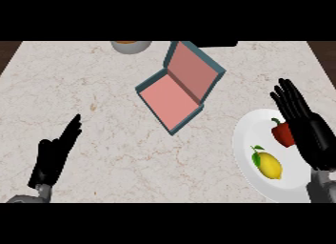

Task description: Pick the bell pepper from the plate and place it in the cardboard box

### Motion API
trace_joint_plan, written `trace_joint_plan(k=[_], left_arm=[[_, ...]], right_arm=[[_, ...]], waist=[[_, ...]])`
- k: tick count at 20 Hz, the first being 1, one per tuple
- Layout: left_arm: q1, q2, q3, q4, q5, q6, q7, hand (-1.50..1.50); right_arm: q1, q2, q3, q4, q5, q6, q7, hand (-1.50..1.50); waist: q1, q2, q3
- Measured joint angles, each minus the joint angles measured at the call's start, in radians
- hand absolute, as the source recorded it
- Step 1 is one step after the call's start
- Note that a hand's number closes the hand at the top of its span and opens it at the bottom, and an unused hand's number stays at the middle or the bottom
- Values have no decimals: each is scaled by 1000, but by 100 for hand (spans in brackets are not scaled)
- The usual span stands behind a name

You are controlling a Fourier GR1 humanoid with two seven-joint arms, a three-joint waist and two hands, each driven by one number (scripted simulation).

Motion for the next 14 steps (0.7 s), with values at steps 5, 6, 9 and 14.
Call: trace_joint_plan(k=[5,6,9,14], left_arm=[[-27,19,32,-32,-53,47,-32,0],[-34,26,38,-51,-66,63,-30,0],[-38,26,43,-65,-74,78,-38,0],[-12,17,44,-118,-94,100,-23,0]], right_arm=[[-133,-34,-95,93,-49,60,-80,-150],[-167,-48,-120,119,-62,77,-105,-150],[-169,-149,-142,178,119,-27,-98,-150],[-189,-100,-242,375,119,-108,-246,-150]], waist=[[25,14,-10],[32,15,-10],[38,22,-18],[37,21,-14]])
